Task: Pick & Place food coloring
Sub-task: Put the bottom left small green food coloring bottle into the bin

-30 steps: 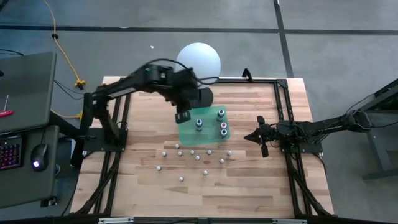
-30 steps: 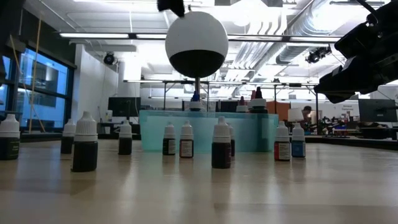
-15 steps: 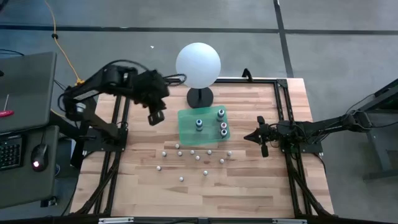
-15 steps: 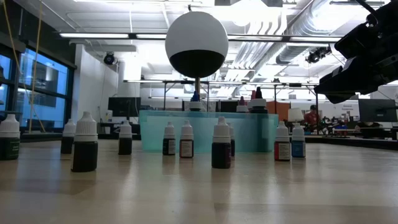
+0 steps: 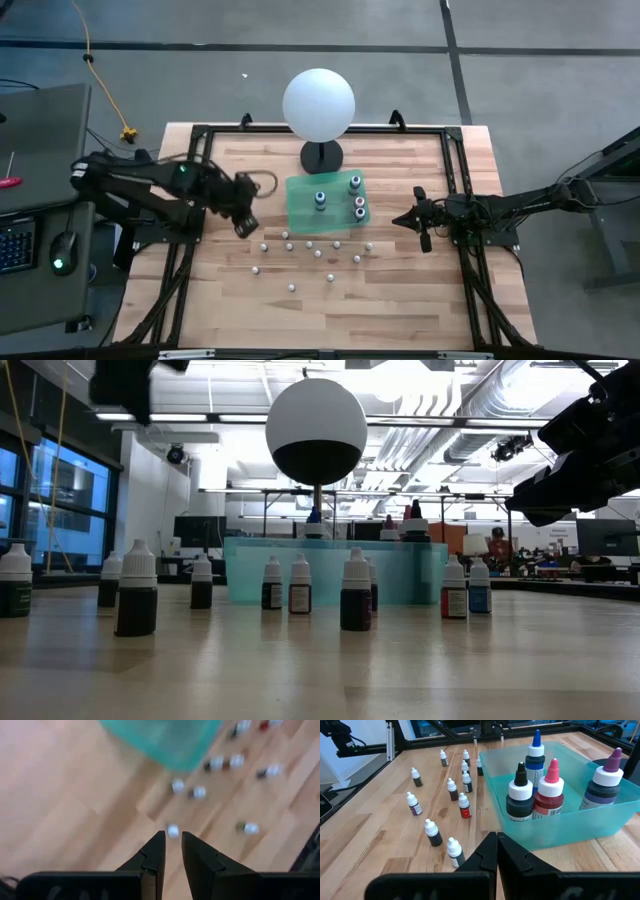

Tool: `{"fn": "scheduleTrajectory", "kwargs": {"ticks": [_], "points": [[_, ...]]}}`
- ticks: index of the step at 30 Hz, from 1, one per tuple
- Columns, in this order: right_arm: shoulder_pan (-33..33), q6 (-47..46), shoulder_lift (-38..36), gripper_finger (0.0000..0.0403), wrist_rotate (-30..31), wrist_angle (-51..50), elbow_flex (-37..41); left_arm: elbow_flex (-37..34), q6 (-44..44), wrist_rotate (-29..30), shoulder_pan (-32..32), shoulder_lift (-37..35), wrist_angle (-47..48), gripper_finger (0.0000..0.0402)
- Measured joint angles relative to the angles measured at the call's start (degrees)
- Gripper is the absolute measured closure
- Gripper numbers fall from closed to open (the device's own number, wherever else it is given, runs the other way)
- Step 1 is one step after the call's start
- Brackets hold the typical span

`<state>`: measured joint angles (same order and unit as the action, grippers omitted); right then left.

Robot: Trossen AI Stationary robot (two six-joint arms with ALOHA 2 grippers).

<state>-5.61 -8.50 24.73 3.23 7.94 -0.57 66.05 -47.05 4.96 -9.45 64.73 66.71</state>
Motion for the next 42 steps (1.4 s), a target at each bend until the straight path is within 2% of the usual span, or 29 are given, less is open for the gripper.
{"fn": "scheduleTrajectory", "kwargs": {"ticks": [5,9,14,18,25,36,42], "points": [[0.0,0.0,0.0,0.0402,0.0,0.0,0.0,-10.1,-2.0,-8.5,-6.0,0.6,-8.6,0.0339],[0.0,0.0,0.0,0.0402,0.0,0.0,0.0,-17.5,-4.5,-10.0,-12.9,0.7,-17.5,0.0339],[0.0,0.0,0.0,0.0402,0.0,0.0,0.0,-22.9,-5.3,-5.3,-22.2,0.8,-26.0,0.0339],[0.0,0.0,0.0,0.0402,0.0,0.0,0.0,-23.2,-5.3,-0.1,-26.4,0.7,-26.7,0.0339],[0.0,0.0,0.0,0.0402,0.0,0.0,0.0,-23.2,-3.2,0.1,-27.9,1.0,-30.1,0.0328],[0.0,0.0,0.0,0.0402,0.0,0.0,0.0,-23.2,-1.8,3.8,-27.7,1.4,-29.1,0.0218],[0.0,0.0,0.0,0.0402,0.0,0.0,0.0,-23.2,2.9,4.4,-27.7,5.1,-29.7,0.0181]]}}
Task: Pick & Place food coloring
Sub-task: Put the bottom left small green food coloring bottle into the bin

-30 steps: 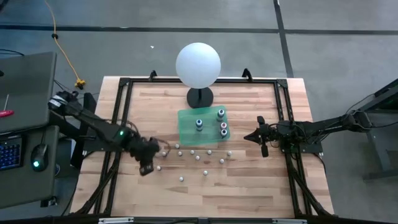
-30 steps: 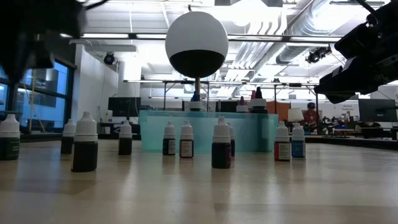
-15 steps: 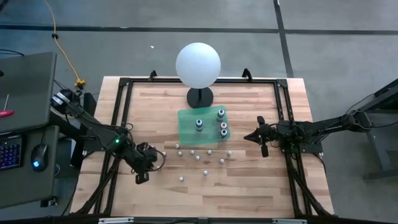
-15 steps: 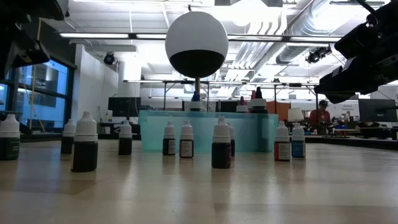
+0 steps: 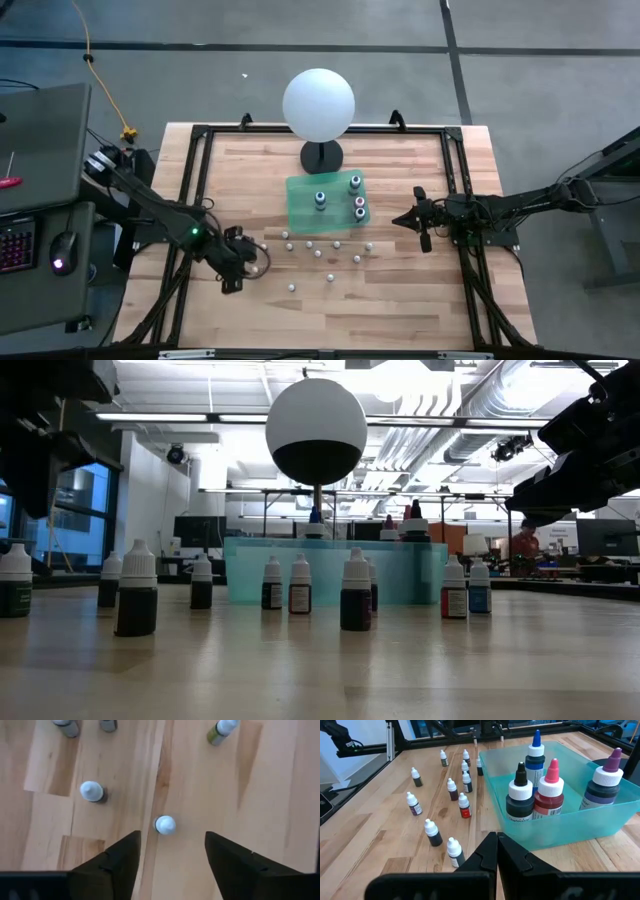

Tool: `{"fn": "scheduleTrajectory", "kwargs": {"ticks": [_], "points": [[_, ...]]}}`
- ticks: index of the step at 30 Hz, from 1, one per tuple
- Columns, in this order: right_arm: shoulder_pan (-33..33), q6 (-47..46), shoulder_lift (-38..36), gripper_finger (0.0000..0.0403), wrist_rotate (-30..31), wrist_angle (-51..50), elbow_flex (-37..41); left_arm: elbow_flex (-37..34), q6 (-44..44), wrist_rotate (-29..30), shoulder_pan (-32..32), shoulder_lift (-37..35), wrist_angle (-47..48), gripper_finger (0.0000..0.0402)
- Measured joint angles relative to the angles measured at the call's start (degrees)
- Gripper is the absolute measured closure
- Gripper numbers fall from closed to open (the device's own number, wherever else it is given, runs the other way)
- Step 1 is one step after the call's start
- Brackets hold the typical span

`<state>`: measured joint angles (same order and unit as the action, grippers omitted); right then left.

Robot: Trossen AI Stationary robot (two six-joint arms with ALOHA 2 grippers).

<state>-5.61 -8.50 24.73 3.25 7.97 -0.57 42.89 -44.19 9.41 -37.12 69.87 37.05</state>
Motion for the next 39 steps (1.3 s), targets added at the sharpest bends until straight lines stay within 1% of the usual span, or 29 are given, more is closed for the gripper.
{"fn": "scheduleTrajectory", "kwargs": {"ticks": [2,5,10,18,20,22,33,39], "points": [[0.0,0.0,0.0,0.0402,0.0,0.0,0.0,0.0,1.8,-0.8,0.0,1.6,0.3,0.0175],[0.0,0.0,0.0,0.0402,0.0,0.0,0.0,0.0,2.0,-1.0,0.0,3.3,0.1,0.0172],[0.0,0.0,0.0,0.0402,0.0,0.0,0.0,0.0,4.3,-1.7,0.0,6.0,-3.9,0.0172],[0.0,0.0,0.0,0.0402,0.0,0.0,0.0,0.0,5.1,-0.7,0.0,9.9,-4.1,0.0172],[0.0,0.0,0.0,0.0402,0.0,0.0,0.0,0.0,5.1,0.8,0.0,10.7,-4.1,0.0172],[0.0,0.0,0.0,0.0402,0.0,0.0,0.0,0.0,5.1,1.7,0.0,11.0,-4.2,0.0172],[0.0,0.0,0.0,0.0402,0.0,0.0,0.0,0.0,3.5,1.7,0.0,11.1,-5.0,0.0173],[0.0,0.0,0.0,0.0402,0.0,0.0,0.0,0.0,3.5,1.7,0.0,11.1,-5.3,0.0195]]}}
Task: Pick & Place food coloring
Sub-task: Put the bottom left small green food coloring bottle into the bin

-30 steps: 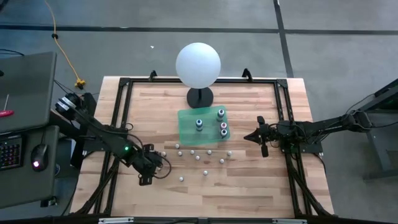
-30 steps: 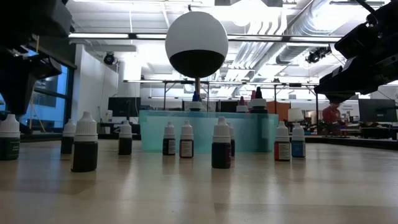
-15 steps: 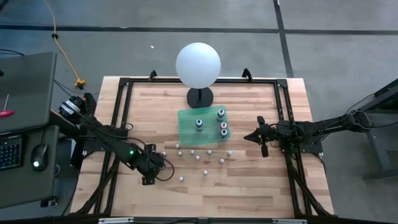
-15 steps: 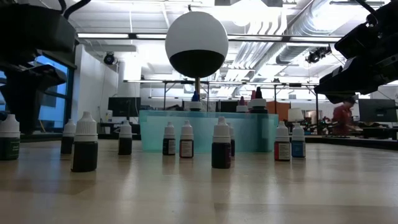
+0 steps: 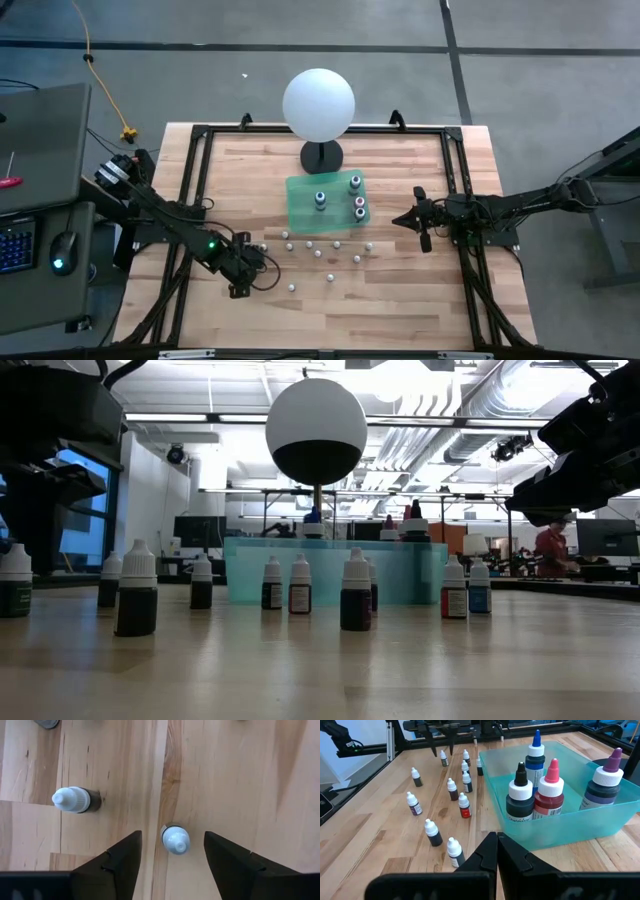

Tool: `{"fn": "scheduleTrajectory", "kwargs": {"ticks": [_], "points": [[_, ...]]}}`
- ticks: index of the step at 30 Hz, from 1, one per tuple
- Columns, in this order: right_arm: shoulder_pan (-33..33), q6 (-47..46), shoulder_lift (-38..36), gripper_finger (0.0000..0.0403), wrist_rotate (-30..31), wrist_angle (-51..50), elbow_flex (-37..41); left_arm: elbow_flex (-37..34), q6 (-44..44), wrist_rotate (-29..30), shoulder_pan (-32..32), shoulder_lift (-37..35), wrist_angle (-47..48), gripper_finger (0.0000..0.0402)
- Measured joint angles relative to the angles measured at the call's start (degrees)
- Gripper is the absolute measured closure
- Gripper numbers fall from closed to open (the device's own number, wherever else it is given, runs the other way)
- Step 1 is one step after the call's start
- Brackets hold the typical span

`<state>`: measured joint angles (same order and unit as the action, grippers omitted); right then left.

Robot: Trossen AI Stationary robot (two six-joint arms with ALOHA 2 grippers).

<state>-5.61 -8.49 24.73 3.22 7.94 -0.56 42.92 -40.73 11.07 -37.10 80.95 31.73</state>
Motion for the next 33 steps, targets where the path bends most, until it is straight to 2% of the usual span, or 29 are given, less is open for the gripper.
{"fn": "scheduleTrajectory", "kwargs": {"ticks": [11,33], "points": [[0.0,0.0,0.0,0.0402,0.0,0.0,0.0,0.0,0.0,-0.4,0.0,0.0,-0.2,0.0231],[0.0,0.0,0.0,0.0402,0.0,0.0,0.0,0.0,-0.3,-0.2,0.0,0.0,-0.3,0.0232]]}}
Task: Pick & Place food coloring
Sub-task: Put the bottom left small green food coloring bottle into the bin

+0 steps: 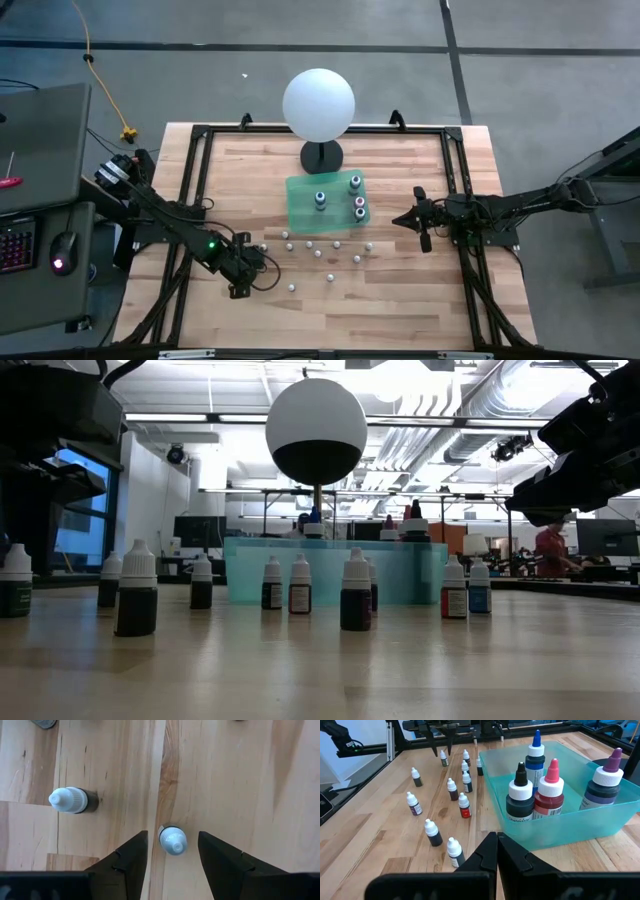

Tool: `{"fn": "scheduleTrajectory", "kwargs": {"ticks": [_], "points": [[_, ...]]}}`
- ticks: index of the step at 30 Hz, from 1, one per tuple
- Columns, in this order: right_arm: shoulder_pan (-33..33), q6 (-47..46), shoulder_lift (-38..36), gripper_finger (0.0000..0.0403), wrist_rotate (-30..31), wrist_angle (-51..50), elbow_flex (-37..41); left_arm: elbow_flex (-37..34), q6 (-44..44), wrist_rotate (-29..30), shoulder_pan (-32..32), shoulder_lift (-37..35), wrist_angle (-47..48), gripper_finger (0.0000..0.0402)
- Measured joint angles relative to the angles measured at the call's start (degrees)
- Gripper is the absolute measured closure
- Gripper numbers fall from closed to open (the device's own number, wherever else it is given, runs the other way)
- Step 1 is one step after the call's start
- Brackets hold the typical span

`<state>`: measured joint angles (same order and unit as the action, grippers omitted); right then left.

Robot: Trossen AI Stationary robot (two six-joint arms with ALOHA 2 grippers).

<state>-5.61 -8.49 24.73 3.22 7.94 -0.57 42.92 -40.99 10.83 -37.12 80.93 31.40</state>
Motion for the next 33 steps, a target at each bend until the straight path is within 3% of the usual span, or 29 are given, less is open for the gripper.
{"fn": "scheduleTrajectory", "kwargs": {"ticks": [10,25,33], "points": [[0.0,0.0,0.0,0.0402,0.0,0.0,0.0,0.0,0.0,0.0,0.0,0.0,0.0,0.0236],[0.0,0.0,0.0,0.0402,0.0,0.0,0.0,0.0,0.2,-1.6,0.0,-0.1,-0.2,0.0347],[0.0,0.0,0.0,0.0402,0.0,0.0,0.0,0.0,0.2,-1.7,0.0,-0.1,-1.2,0.0359]]}}
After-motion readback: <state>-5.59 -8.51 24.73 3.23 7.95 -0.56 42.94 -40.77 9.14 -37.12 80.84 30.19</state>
